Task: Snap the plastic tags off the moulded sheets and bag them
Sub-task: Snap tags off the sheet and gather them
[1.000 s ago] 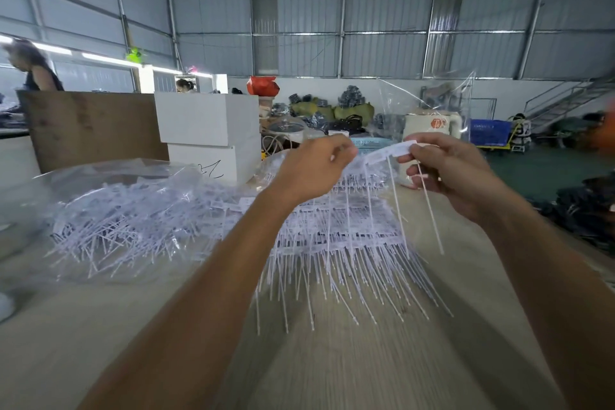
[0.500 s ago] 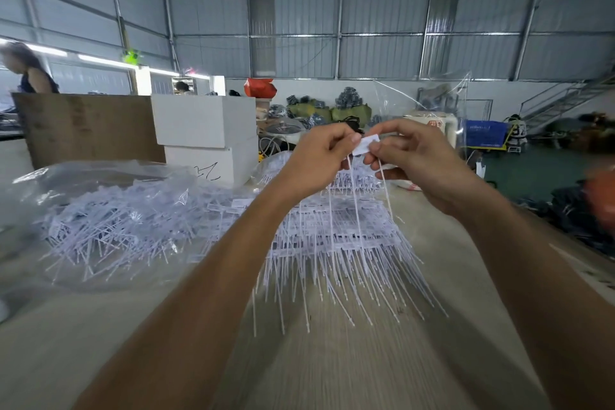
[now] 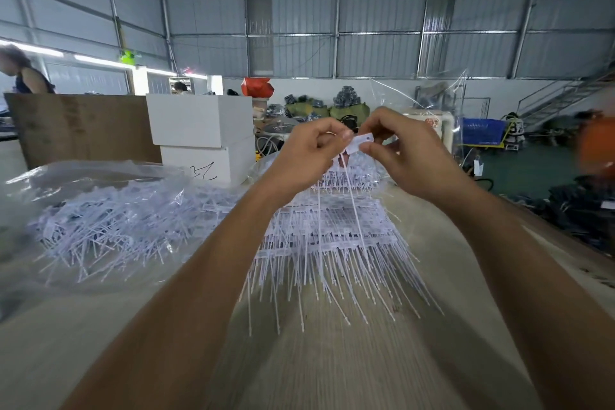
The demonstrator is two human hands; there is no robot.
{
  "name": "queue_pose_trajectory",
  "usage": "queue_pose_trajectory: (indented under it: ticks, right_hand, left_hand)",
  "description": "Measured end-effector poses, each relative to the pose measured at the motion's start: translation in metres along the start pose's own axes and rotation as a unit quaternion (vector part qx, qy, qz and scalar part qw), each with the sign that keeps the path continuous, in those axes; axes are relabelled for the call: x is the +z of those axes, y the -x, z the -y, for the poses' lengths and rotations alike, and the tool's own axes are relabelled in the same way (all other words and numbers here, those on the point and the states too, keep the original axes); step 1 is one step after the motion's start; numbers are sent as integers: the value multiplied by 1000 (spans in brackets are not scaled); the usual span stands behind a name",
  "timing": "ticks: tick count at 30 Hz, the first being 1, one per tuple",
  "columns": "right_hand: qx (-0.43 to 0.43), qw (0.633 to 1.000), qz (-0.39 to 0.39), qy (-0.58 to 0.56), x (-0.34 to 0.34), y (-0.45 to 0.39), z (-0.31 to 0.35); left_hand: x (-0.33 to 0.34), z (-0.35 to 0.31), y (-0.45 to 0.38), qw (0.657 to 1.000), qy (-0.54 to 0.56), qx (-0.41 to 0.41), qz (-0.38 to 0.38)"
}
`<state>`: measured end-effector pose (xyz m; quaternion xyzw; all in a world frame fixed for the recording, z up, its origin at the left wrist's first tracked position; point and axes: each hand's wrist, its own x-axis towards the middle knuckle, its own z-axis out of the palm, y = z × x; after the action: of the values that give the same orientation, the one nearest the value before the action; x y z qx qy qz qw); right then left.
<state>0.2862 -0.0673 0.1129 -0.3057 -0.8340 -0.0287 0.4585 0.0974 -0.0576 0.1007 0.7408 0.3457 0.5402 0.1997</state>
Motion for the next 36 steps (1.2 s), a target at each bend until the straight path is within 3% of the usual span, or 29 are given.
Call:
queue_pose_trajectory:
  ticks: [6, 13, 22, 27, 32, 36]
  right_hand:
    - [-112, 991, -28, 65, 4, -6, 9]
    - [-195, 968, -68, 145, 9, -4, 10]
    - [-25, 995, -100, 13, 8, -1, -3]
    - [50, 997, -65, -9, 12, -2, -2]
    - [153, 976, -60, -140, 15, -6, 10]
    - [162, 969, -30, -182, 14, -7, 14]
  left_hand:
    - [-8, 10, -1, 986, 166, -28, 5]
    - [-13, 16, 0, 968, 242, -39, 60]
    - [-10, 10, -2, 992, 126, -21, -17]
    - [-6, 3, -4, 993, 101, -11, -66]
    - [1, -7, -6, 992, 55, 29, -108]
    - [12, -10, -6, 994, 21, 34, -100]
